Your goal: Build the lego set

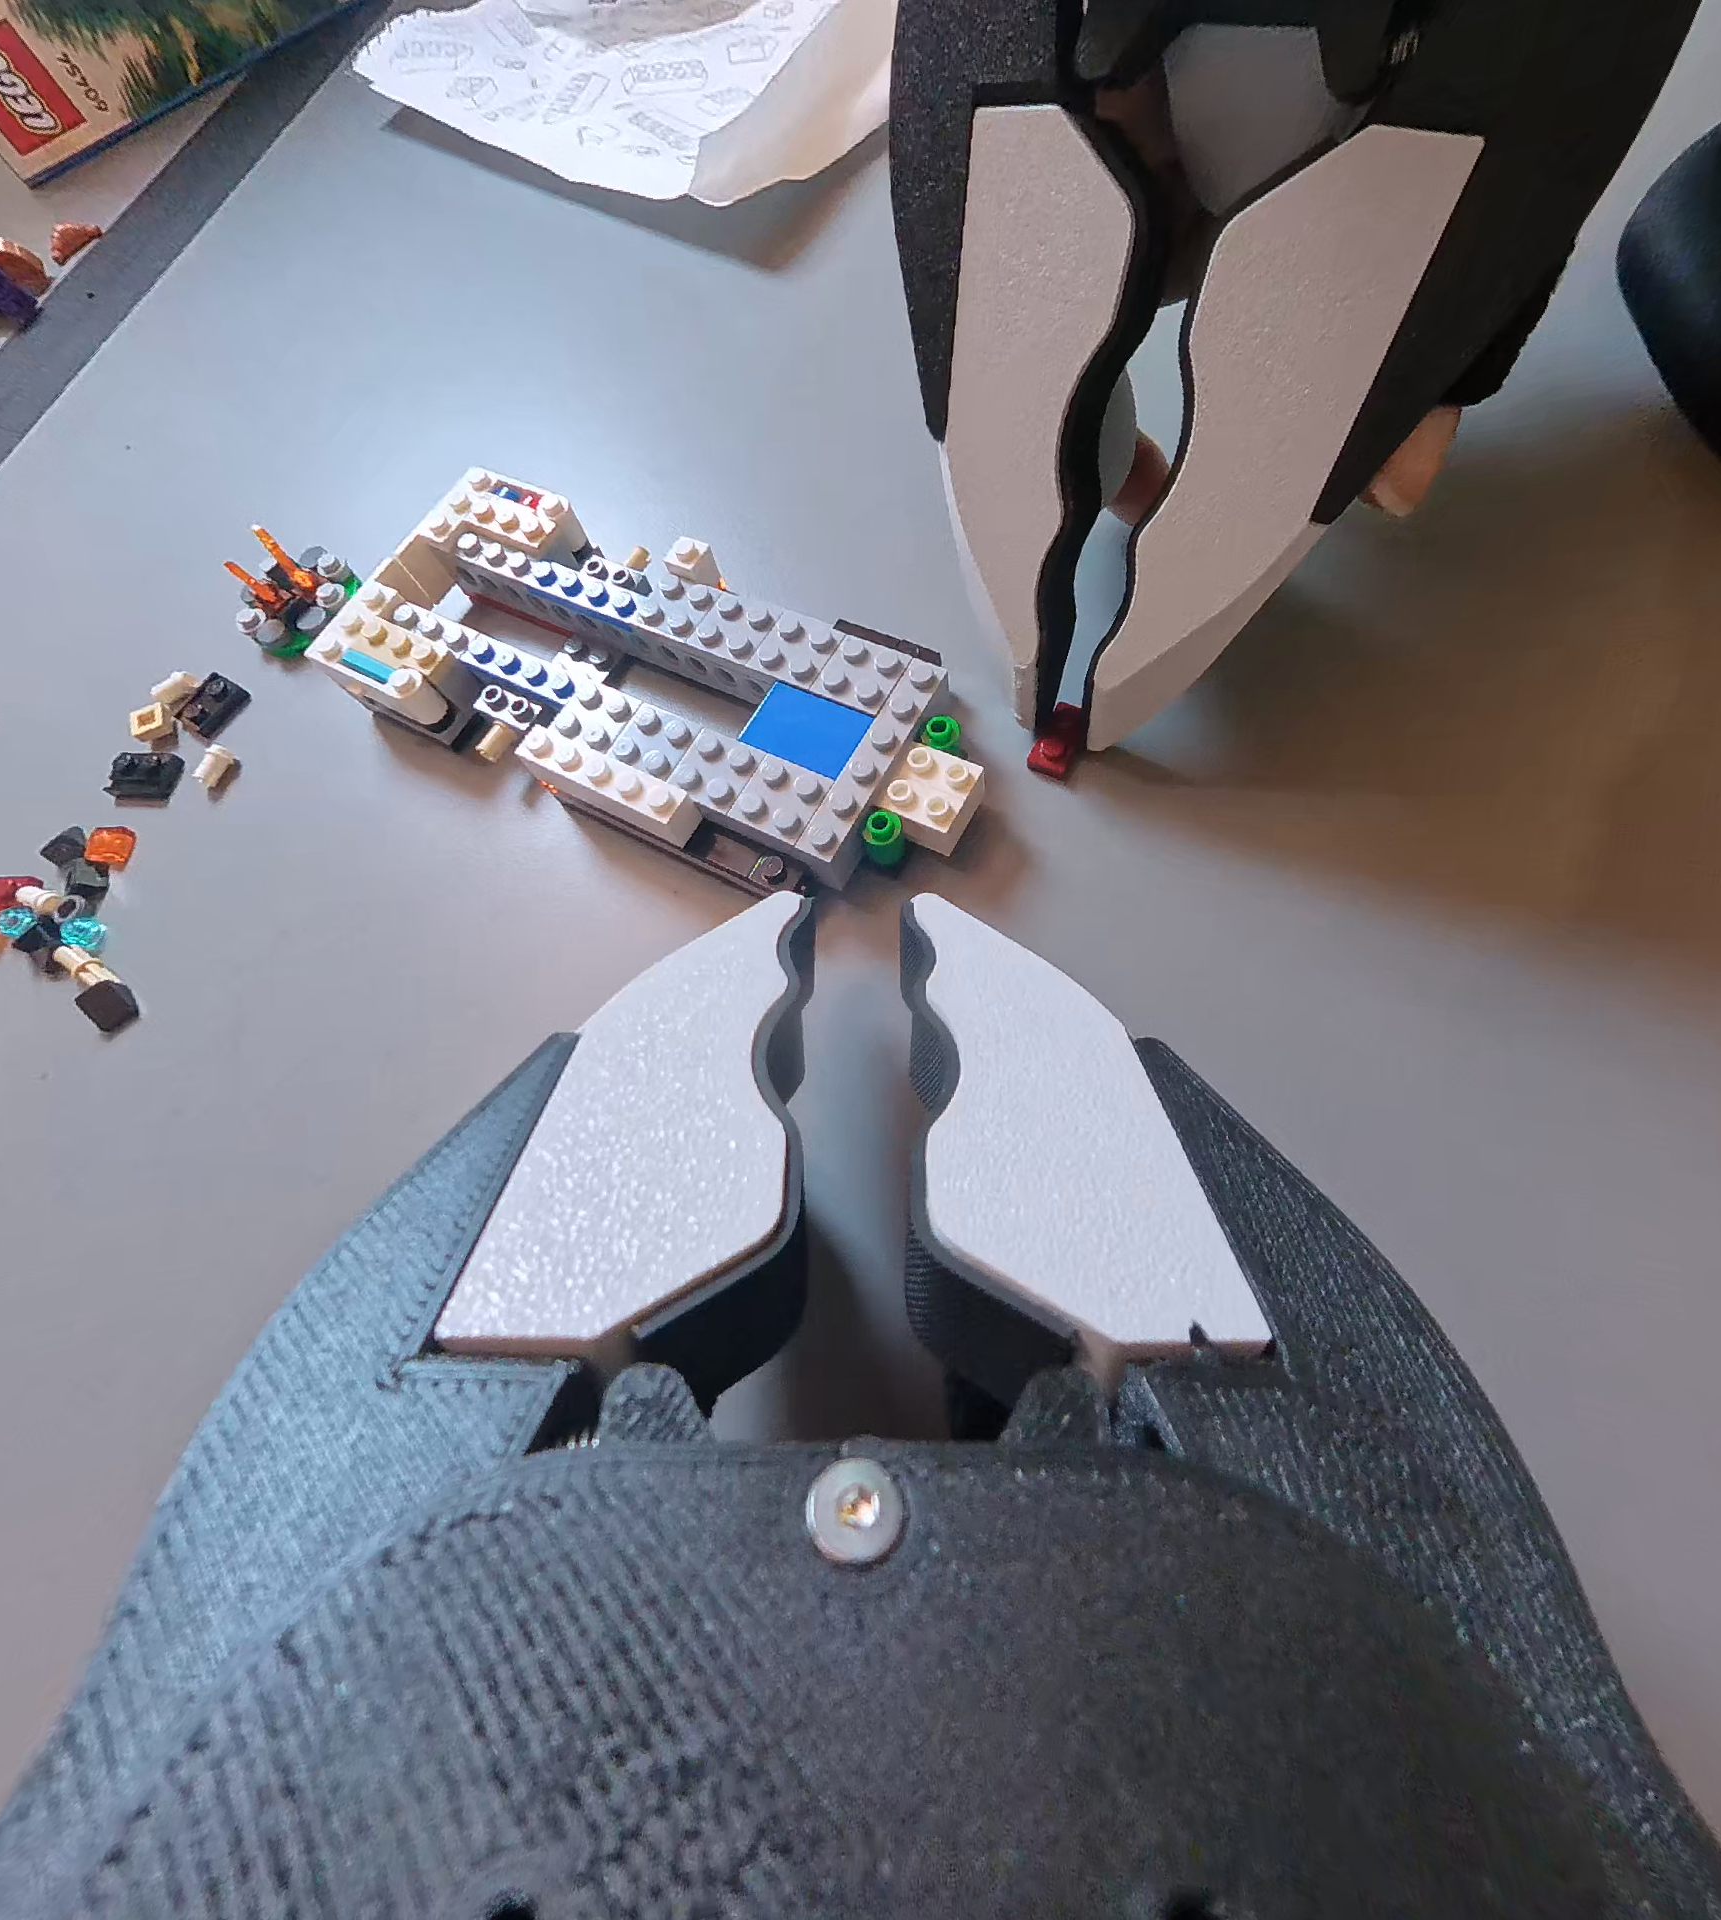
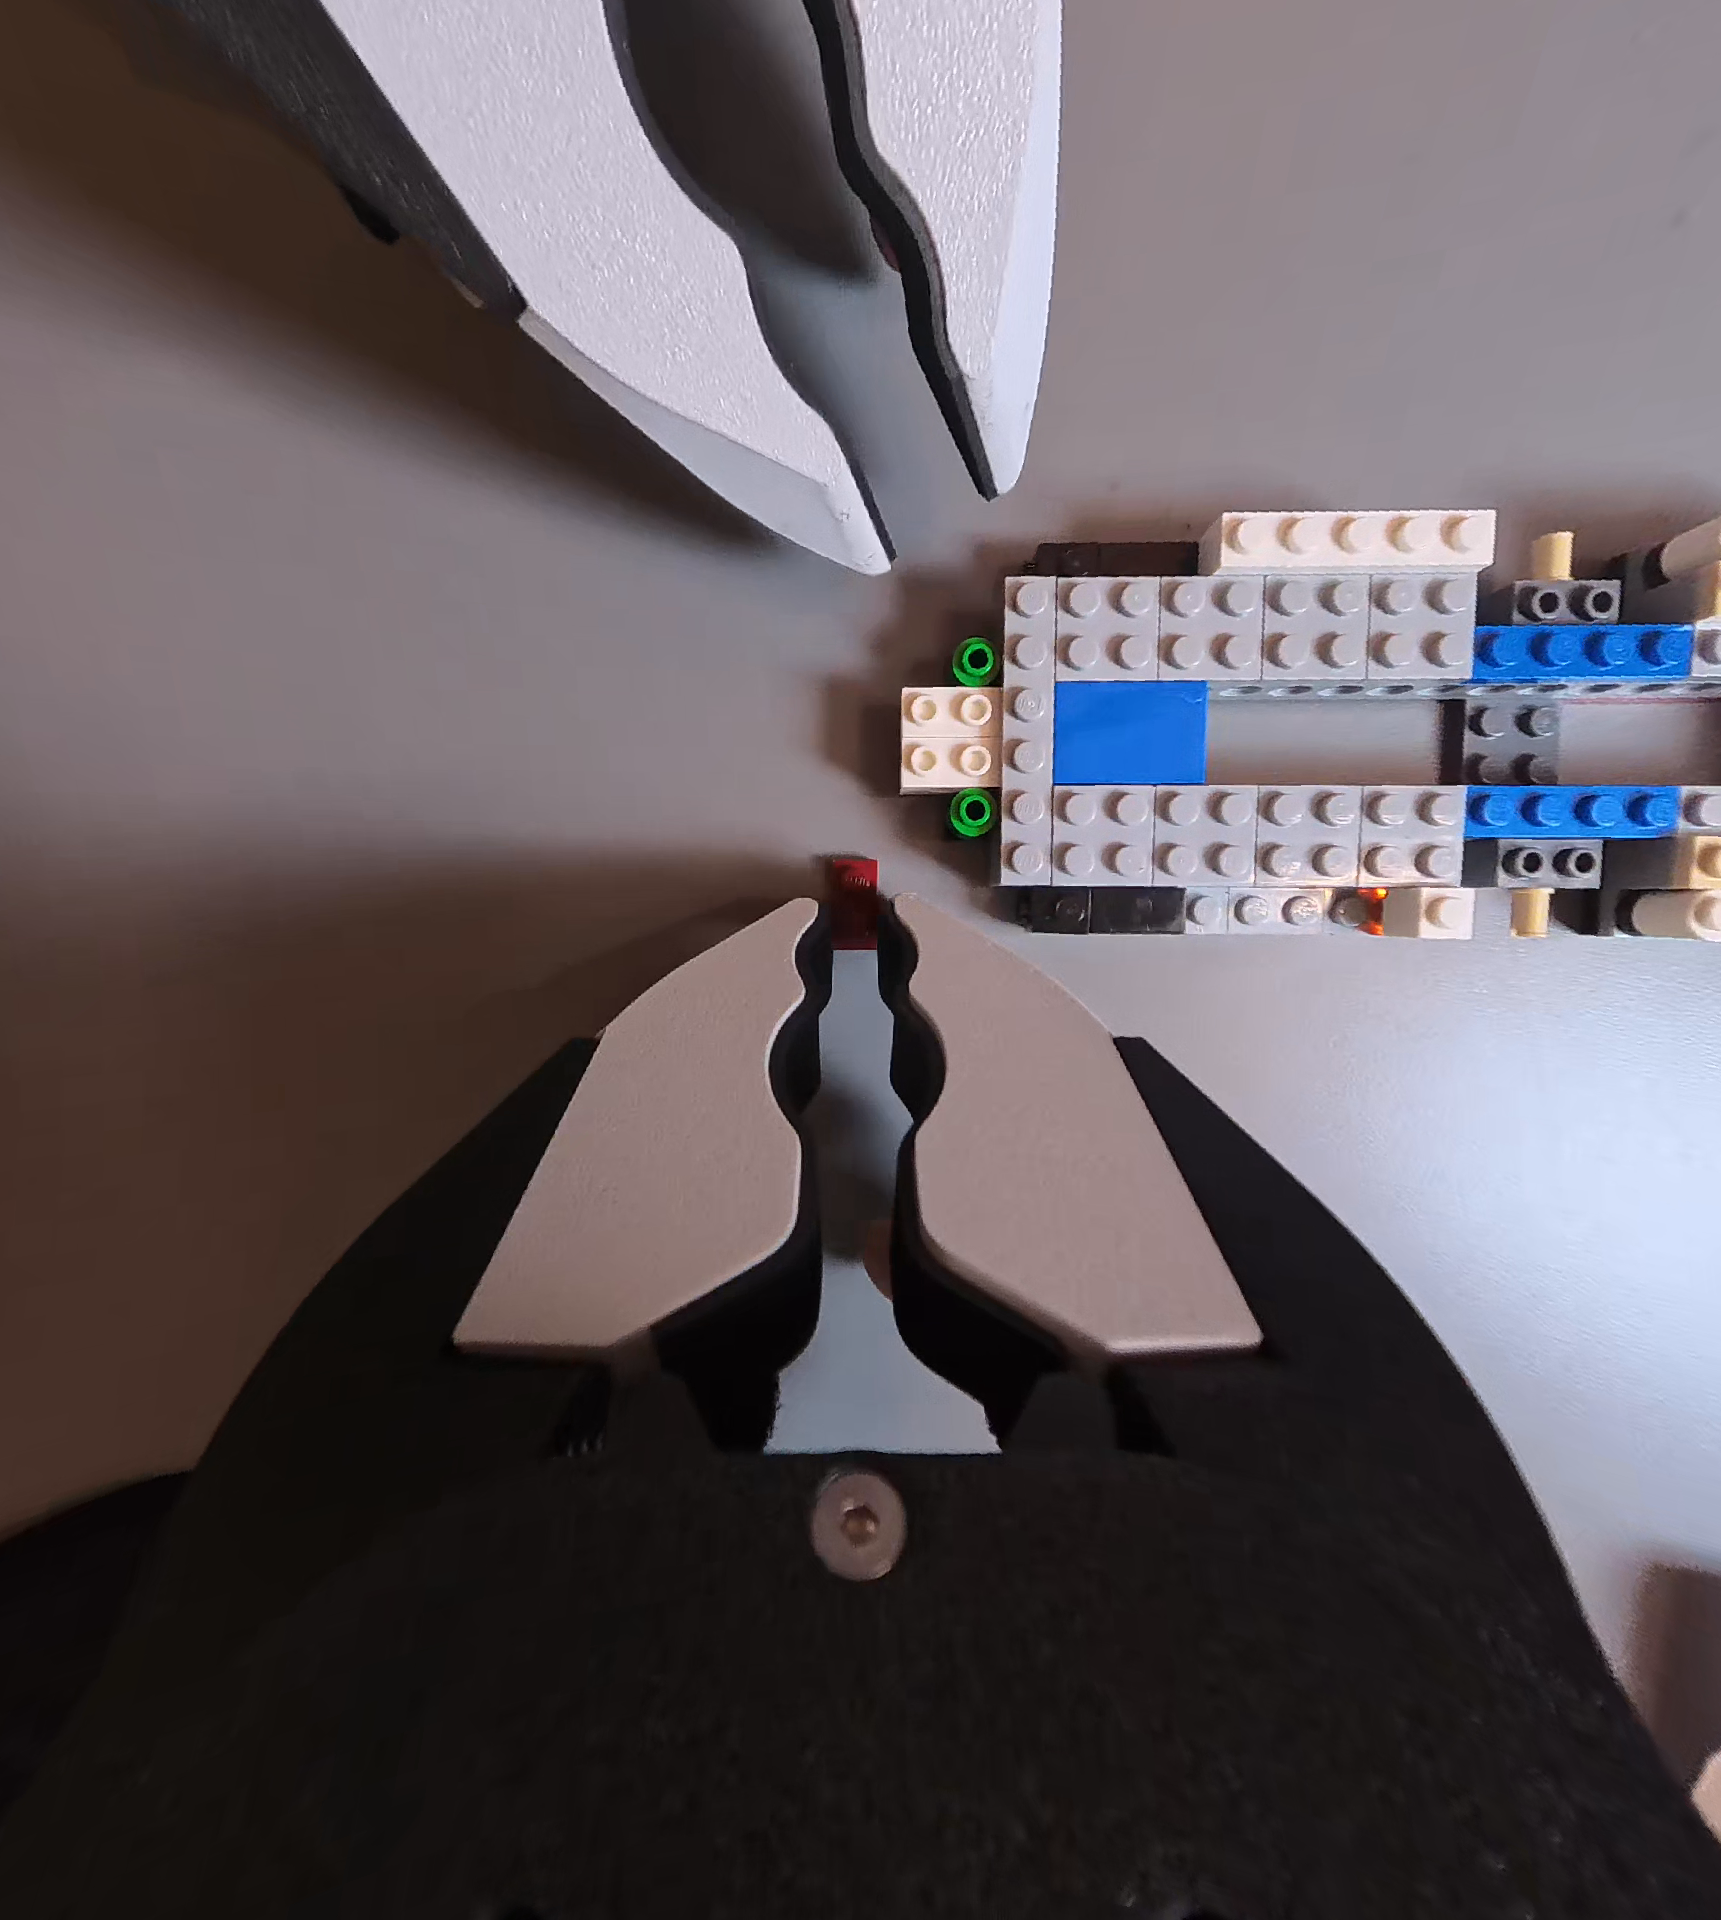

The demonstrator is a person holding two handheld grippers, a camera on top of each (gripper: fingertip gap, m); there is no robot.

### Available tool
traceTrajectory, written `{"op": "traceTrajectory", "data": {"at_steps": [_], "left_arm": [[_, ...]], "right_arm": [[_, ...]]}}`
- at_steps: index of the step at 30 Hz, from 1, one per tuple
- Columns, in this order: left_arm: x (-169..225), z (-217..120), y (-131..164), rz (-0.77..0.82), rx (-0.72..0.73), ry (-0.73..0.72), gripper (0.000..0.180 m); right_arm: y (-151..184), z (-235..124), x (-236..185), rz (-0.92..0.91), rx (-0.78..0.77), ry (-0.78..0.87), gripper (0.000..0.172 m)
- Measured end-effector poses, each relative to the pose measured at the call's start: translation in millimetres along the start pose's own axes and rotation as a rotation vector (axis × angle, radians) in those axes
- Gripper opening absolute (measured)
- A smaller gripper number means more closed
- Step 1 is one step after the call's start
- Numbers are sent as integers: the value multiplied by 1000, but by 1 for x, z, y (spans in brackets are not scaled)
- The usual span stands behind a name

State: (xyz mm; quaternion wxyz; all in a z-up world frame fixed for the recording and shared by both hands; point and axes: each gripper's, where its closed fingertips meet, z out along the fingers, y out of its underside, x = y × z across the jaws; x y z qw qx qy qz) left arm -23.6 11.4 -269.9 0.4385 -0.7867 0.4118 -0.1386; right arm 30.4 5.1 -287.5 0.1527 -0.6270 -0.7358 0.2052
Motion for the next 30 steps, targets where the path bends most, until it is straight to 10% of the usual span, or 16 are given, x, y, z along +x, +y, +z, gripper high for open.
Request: {"op": "traceTrajectory", "data": {"at_steps": [30], "left_arm": [[-3, -6, 0, -8, 18, -4, 0]], "right_arm": [[-35, -4, 20, -57, 84, 69, 8]]}}
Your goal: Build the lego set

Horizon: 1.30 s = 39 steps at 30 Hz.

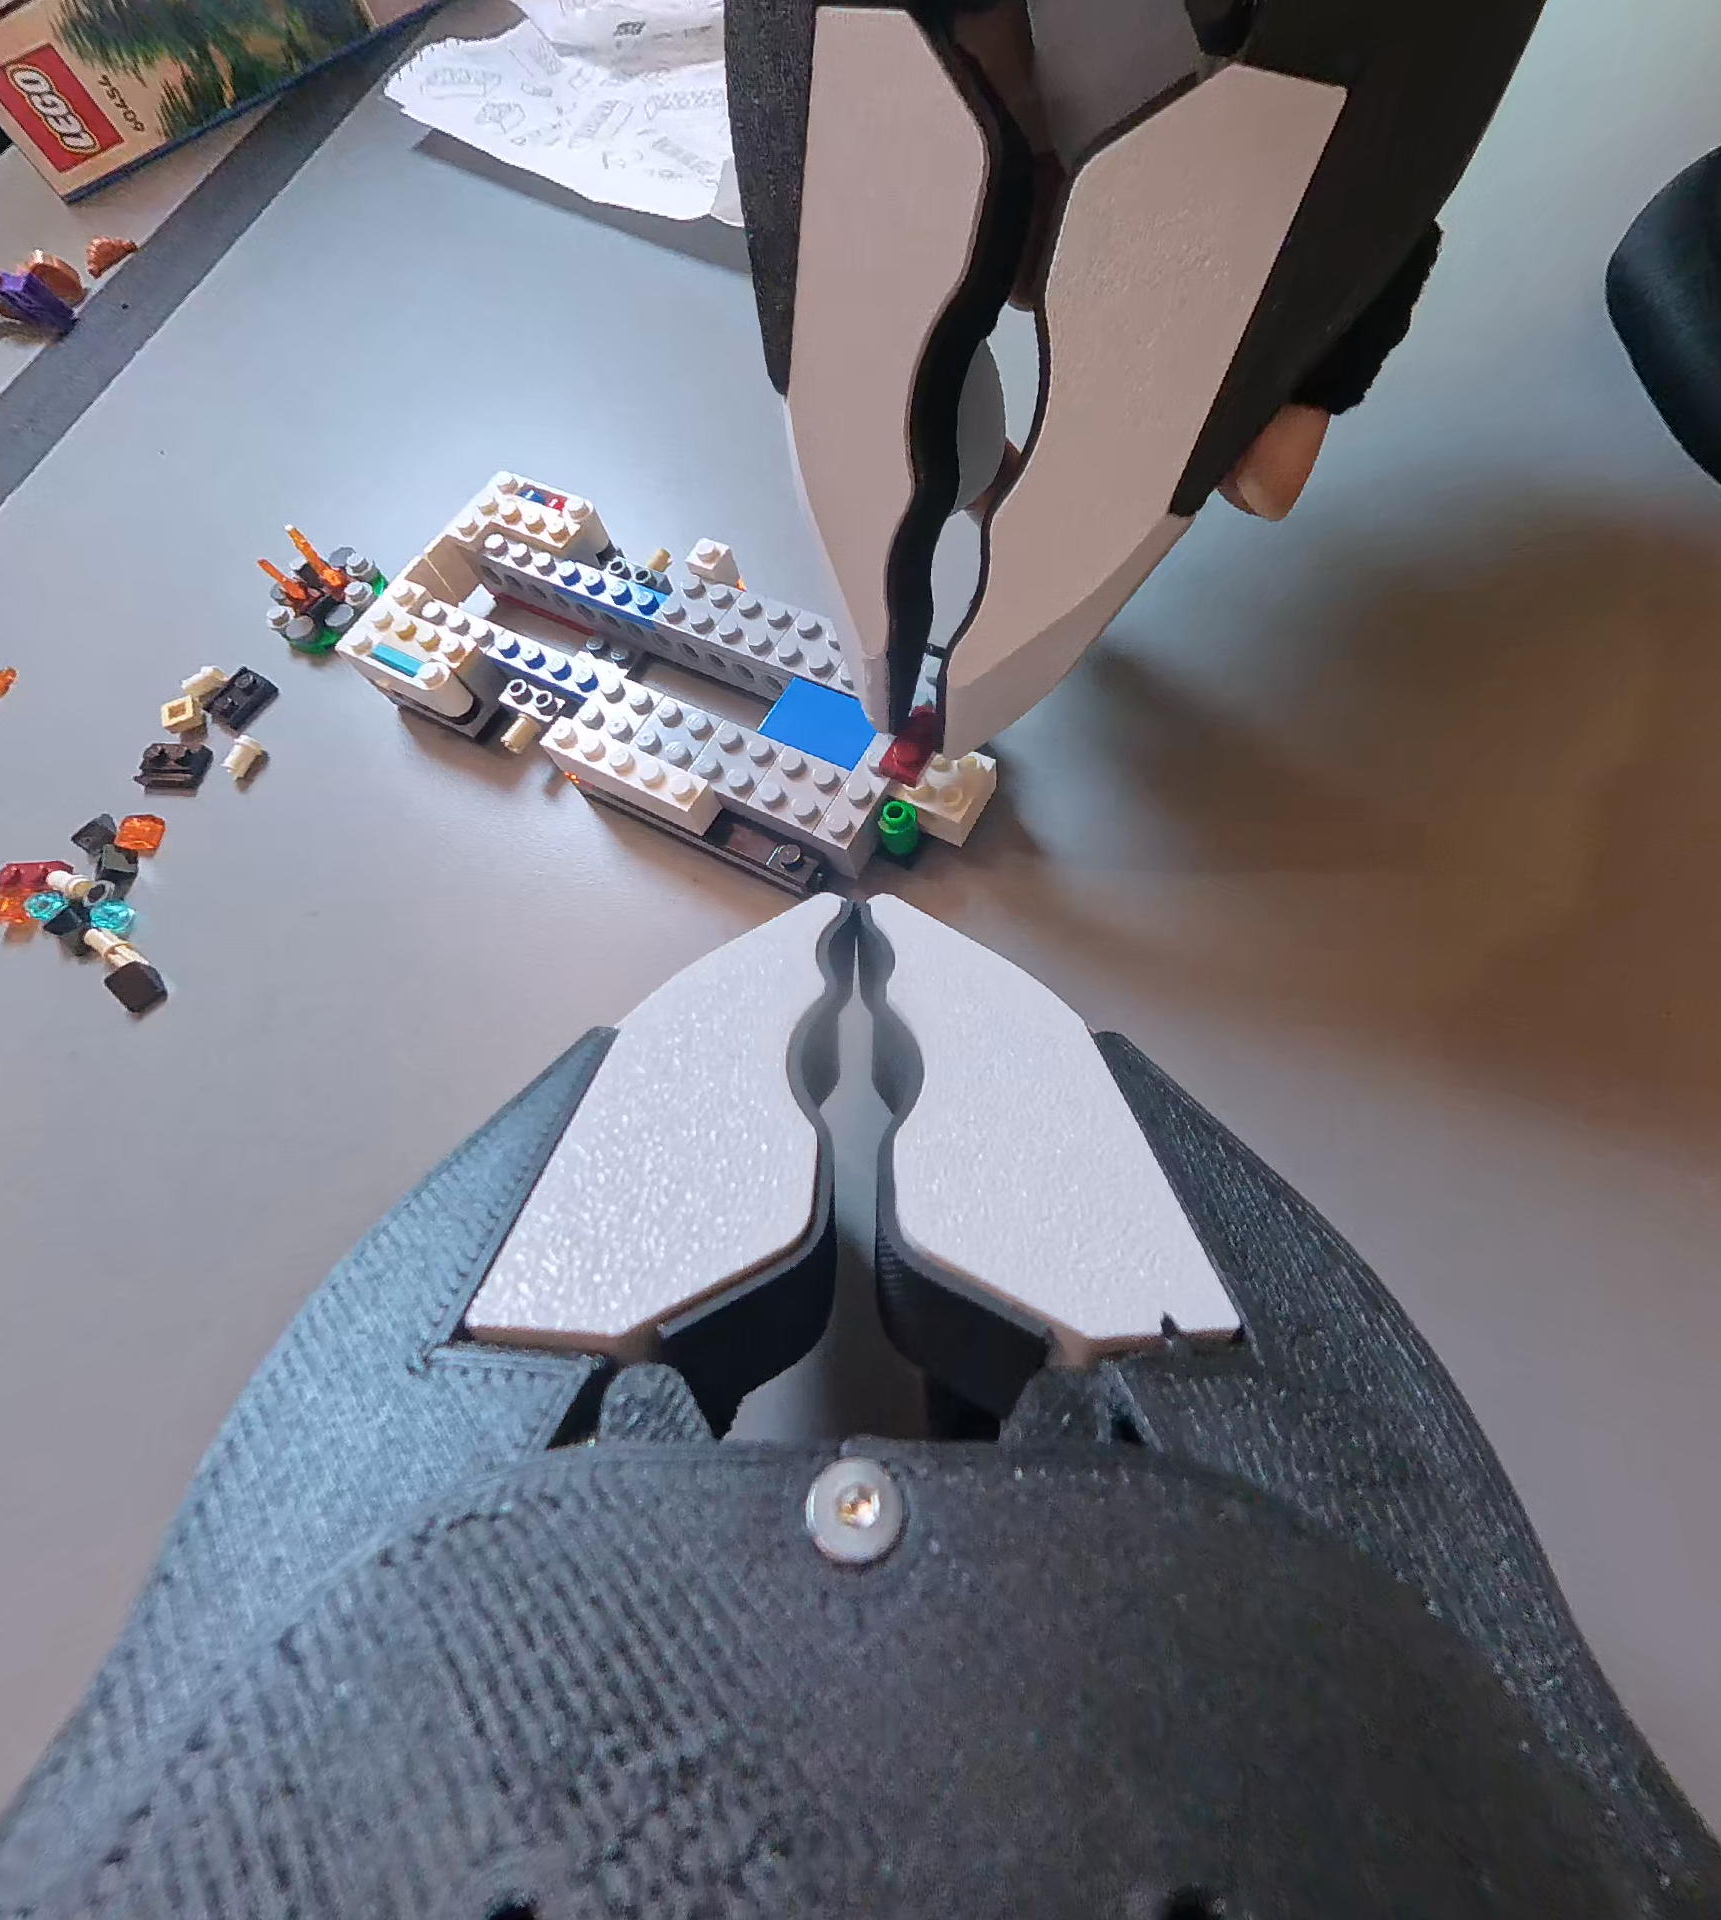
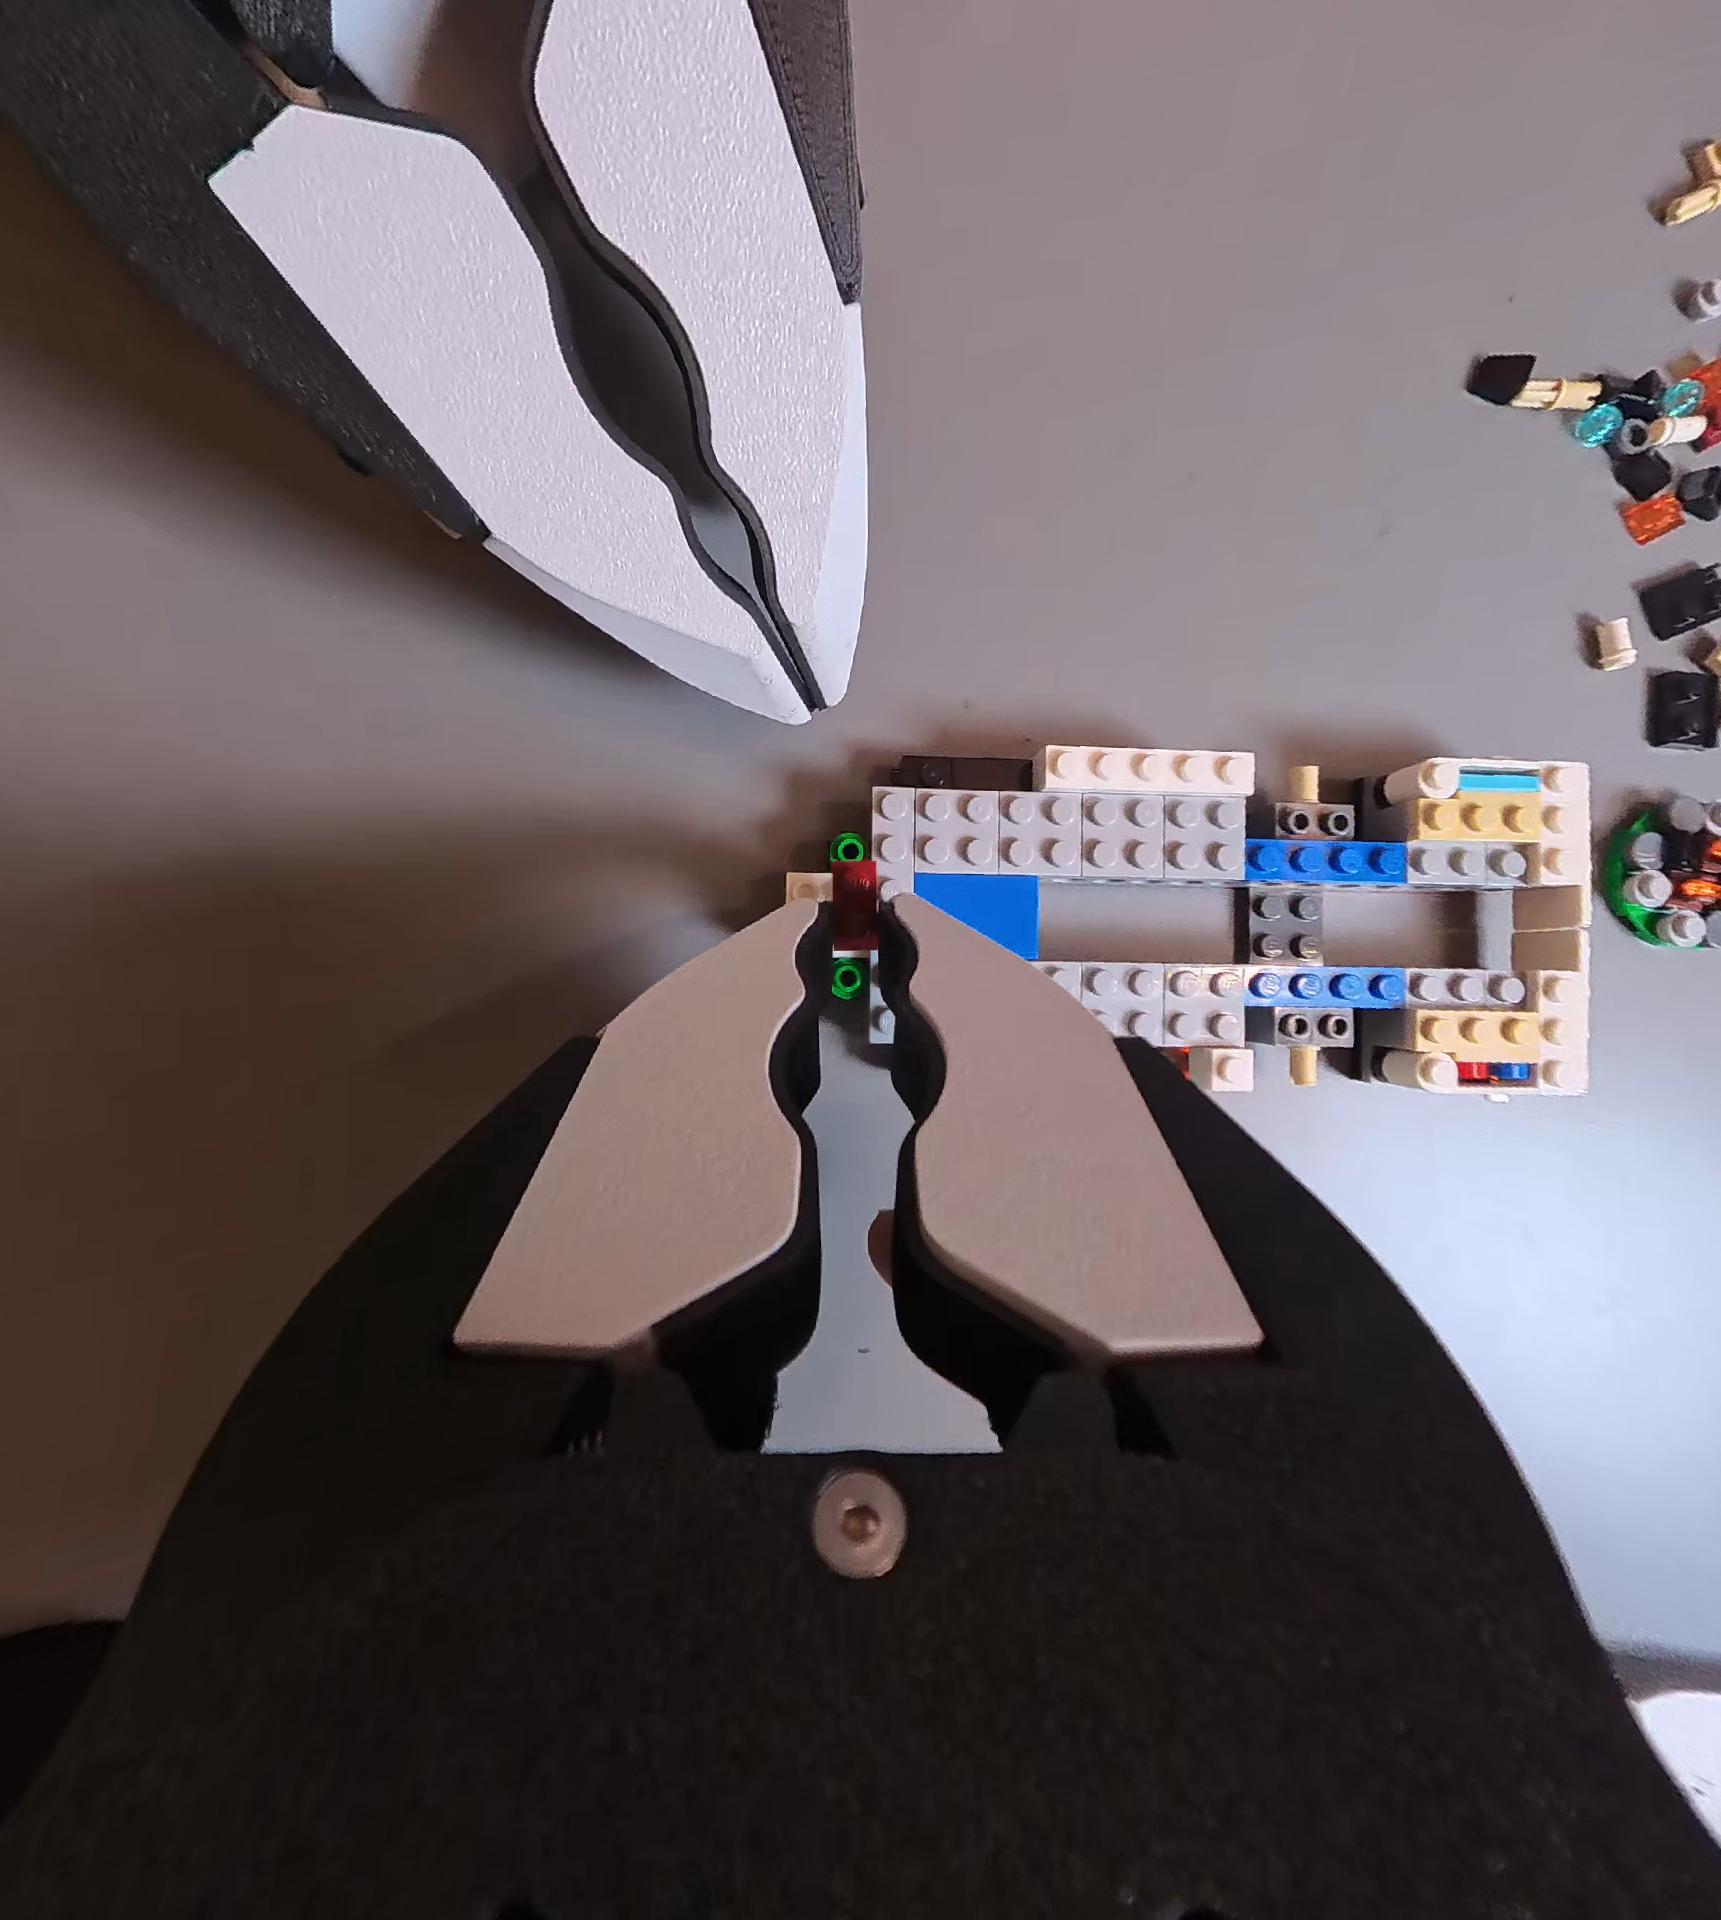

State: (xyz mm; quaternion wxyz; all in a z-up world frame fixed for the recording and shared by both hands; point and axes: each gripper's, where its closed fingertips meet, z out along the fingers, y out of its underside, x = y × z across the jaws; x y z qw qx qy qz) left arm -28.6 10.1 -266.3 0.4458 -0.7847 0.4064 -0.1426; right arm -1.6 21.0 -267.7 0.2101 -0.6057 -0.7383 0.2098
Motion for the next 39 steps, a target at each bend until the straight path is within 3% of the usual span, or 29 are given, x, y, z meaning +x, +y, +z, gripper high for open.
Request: {"op": "traceTrajectory", "data": {"at_steps": [20, 32, 39], "left_arm": [[4, 2, 3, 19, -13, 12, 0], [4, 1, 2, 25, -7, 12, 0], [4, 1, 2, 24, -5, 12, 0]], "right_arm": [[-4, -1, -4, -44, 20, 6, 6], [-1, 3, -2, 22, -14, -33, 0], [-5, -10, -2, -50, 67, -15, 15]]}}
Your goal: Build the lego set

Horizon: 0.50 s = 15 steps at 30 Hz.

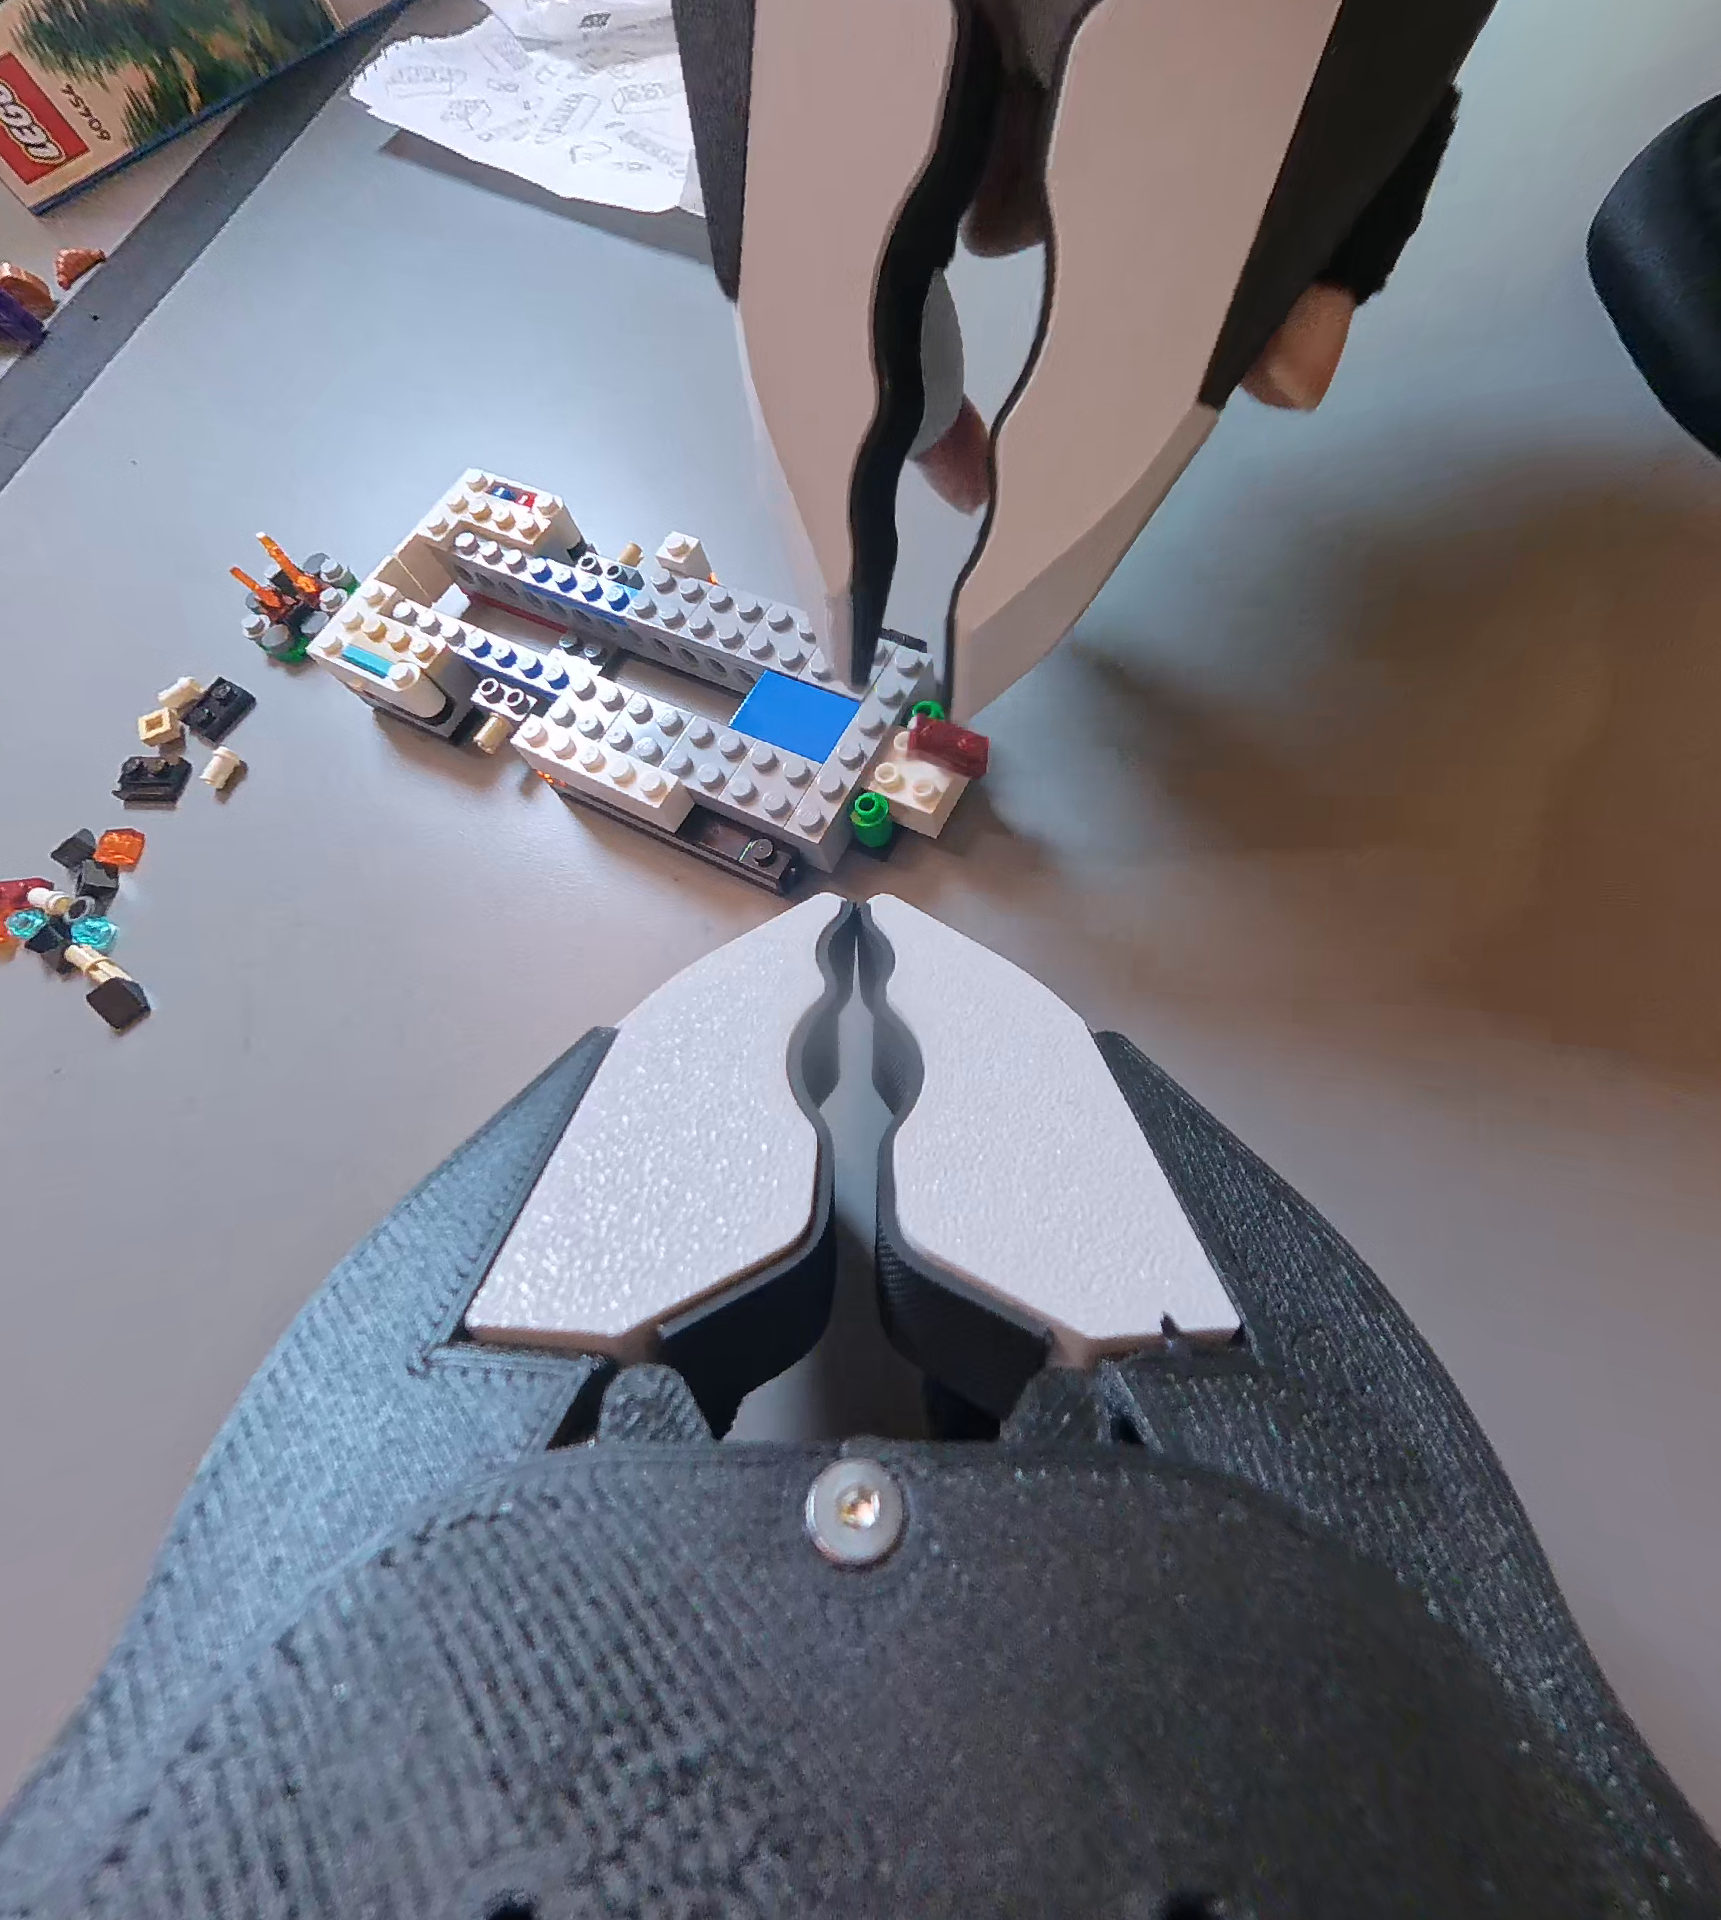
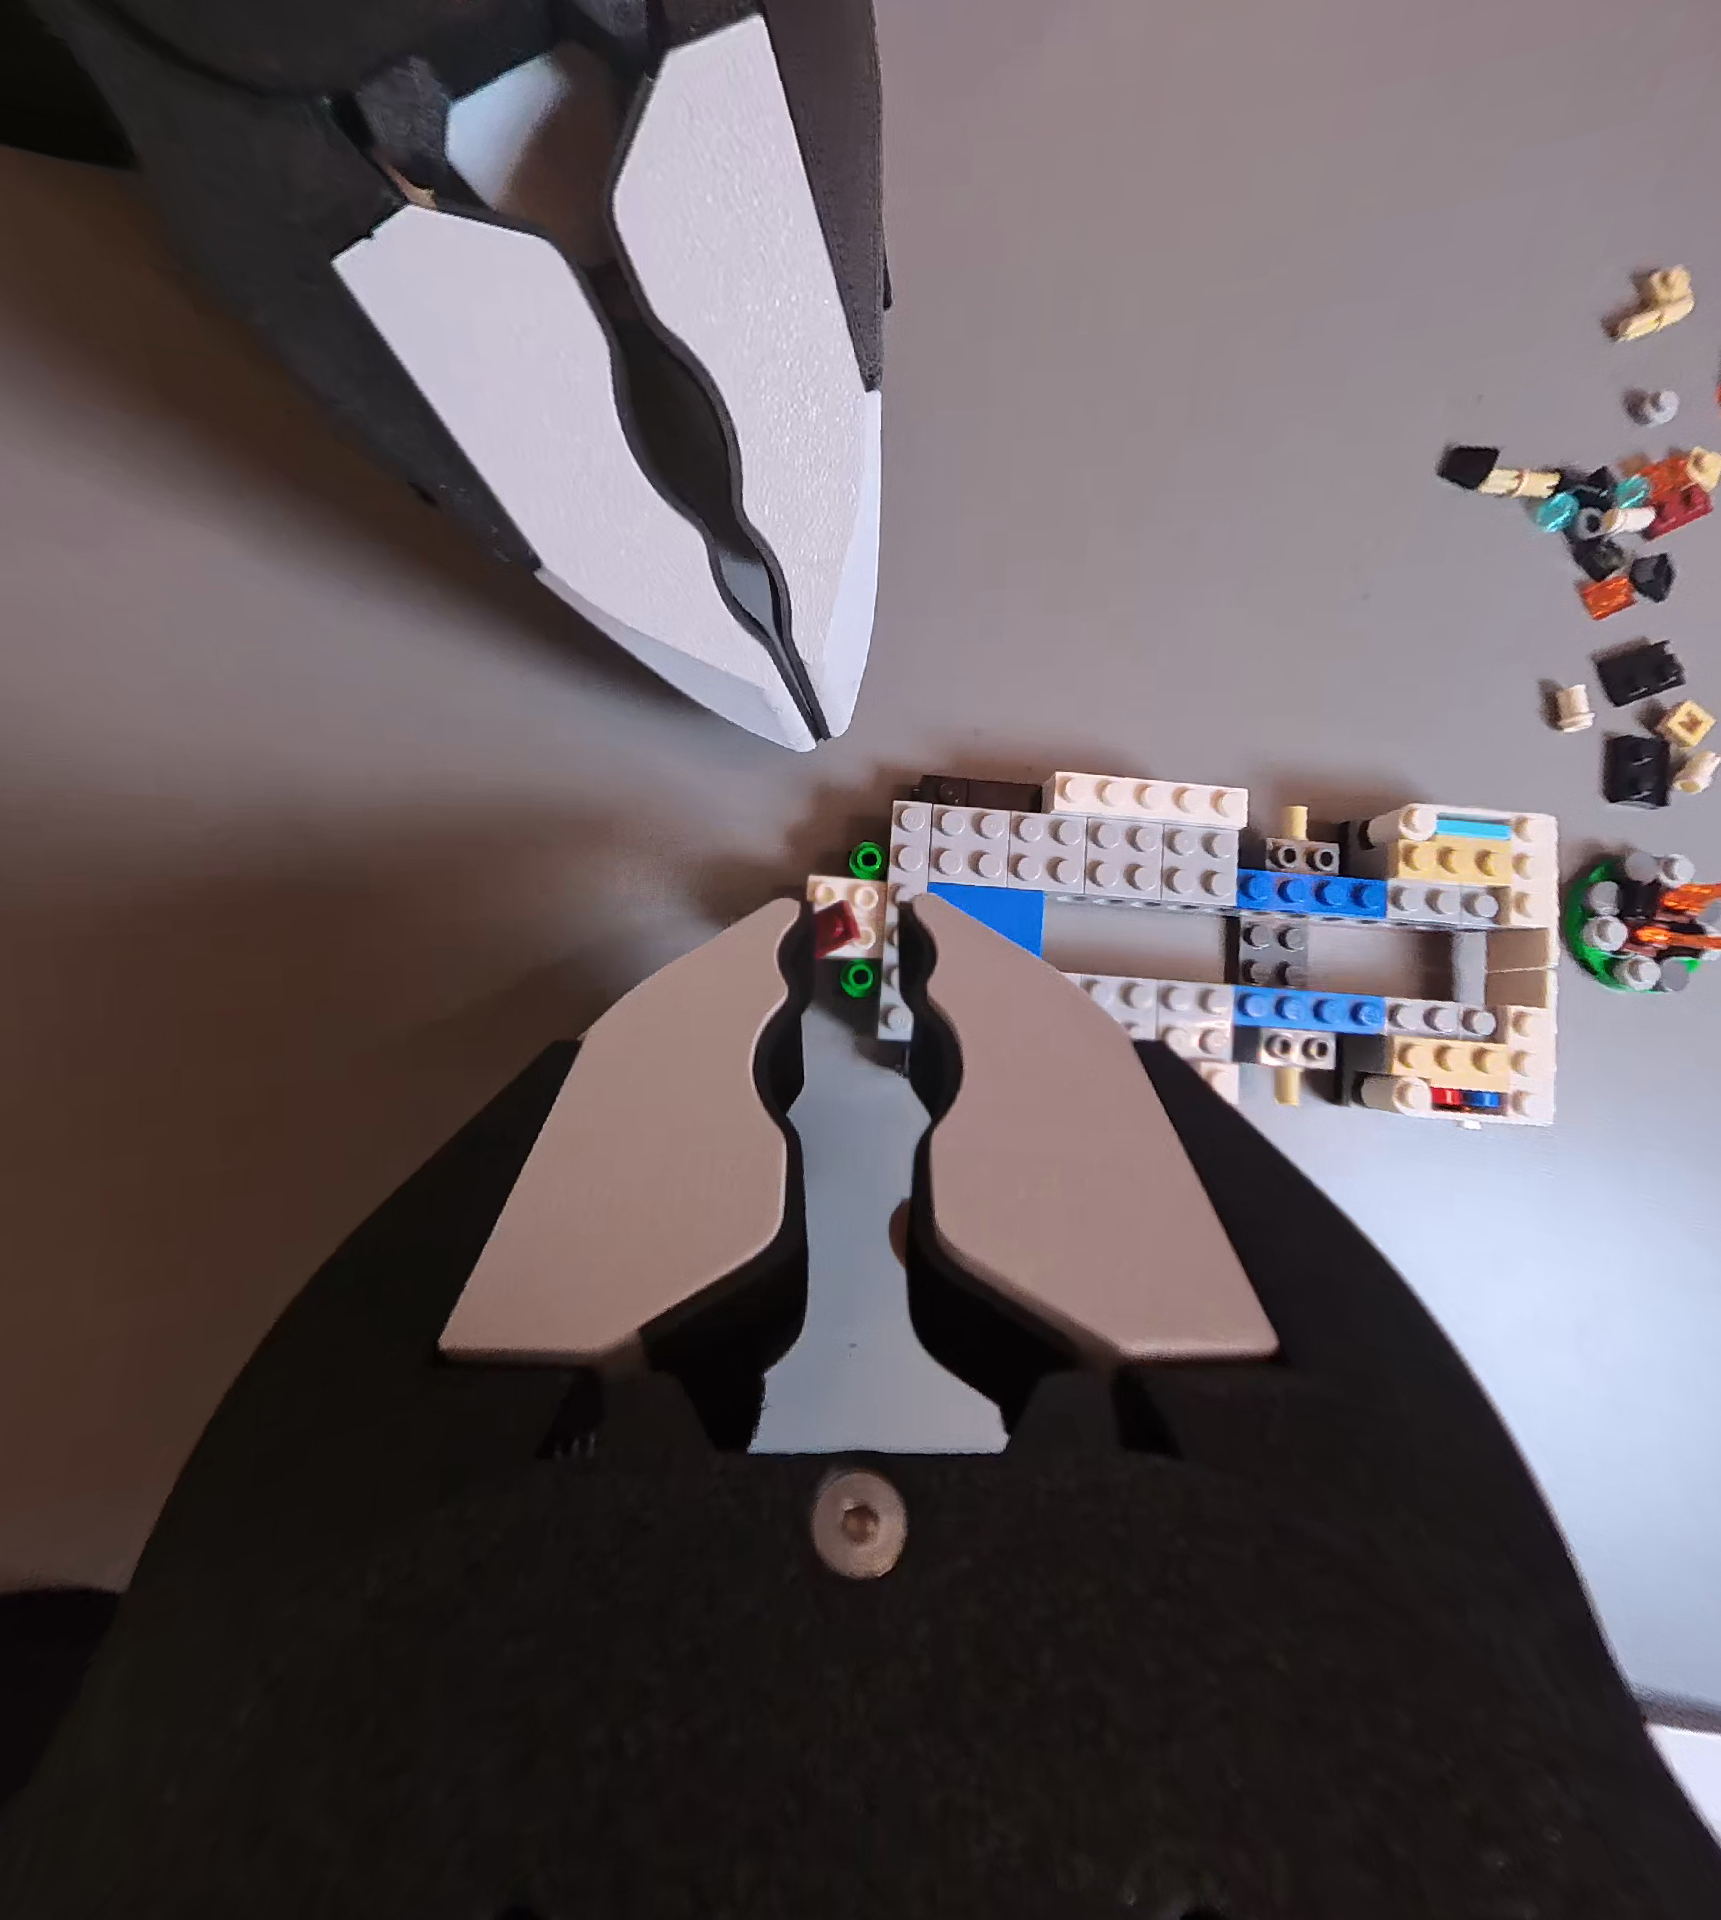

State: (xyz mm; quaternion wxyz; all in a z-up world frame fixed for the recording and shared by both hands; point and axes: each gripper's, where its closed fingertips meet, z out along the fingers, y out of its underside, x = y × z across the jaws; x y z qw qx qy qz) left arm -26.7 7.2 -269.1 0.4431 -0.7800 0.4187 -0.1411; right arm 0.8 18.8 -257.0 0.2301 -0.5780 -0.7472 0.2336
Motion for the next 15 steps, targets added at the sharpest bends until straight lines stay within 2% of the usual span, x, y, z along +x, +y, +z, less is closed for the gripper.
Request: {"op": "traceTrajectory", "data": {"at_steps": [2, 7, 11, 15], "left_arm": [[1, 1, 0, -1, 0, 4, 0], [3, 3, 2, 2, -12, 11, 0], [2, 3, 3, -1, -13, 5, 0], [3, 4, 3, -1, -14, 8, 0]], "right_arm": [[5, -6, 3, -37, 9, 27, 24], [11, -15, 9, -39, 43, 48, 24], [13, -14, -22, -85, 54, -60, 21], [27, -1, -46, -127, -29, -123, 21]]}}
